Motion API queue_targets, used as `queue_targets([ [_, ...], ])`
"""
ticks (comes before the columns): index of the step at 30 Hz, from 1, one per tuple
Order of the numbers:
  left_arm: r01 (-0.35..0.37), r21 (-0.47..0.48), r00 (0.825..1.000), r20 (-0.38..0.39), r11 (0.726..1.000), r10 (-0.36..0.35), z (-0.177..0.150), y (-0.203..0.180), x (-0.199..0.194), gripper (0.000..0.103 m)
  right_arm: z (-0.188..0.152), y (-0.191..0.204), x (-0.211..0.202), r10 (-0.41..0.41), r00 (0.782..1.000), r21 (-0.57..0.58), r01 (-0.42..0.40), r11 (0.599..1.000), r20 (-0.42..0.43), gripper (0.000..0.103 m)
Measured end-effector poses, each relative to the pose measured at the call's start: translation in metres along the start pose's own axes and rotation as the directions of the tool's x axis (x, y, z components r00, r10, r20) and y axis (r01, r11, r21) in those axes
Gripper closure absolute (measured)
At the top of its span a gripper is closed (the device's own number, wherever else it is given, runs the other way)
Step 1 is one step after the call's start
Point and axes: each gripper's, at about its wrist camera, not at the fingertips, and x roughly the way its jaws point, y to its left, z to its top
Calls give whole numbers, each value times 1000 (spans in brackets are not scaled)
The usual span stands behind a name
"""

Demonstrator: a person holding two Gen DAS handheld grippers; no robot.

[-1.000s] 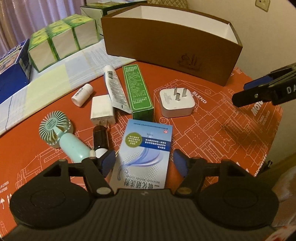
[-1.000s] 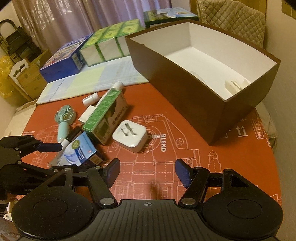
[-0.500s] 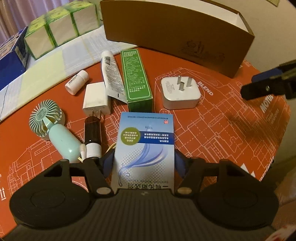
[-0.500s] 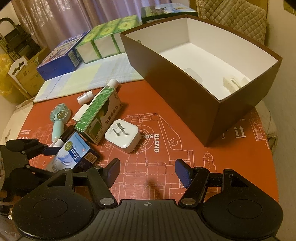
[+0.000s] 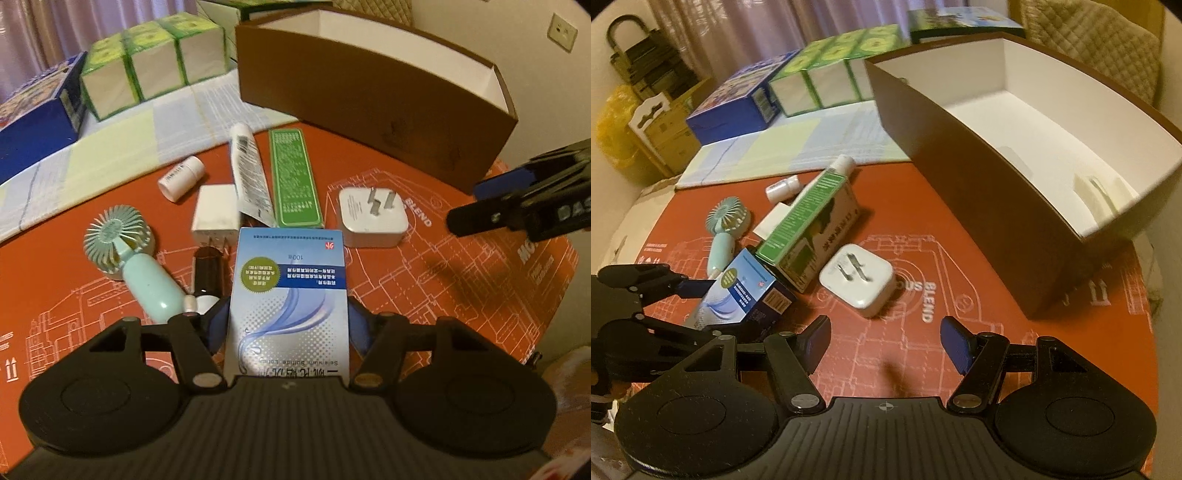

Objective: Organize rigid objects
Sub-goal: 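Grasp the white plug adapter with the right gripper while the left holds the medicine box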

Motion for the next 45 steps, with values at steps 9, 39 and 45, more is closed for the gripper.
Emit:
queue_targets([
  [9,-53,-99,998,18,994,55,8,14,-13,42,15,21,35,55,998,-288,-45,956,27,40],
  [39,-121,-168,992,-41,978,116,15,22,-3,42,18,38,98,50,994,-399,-85,913,-97,54],
  [45,-123,-171,992,-42,978,117,13,22,-4,42,15,42,100,38,995,-408,-73,910,-93,56],
])
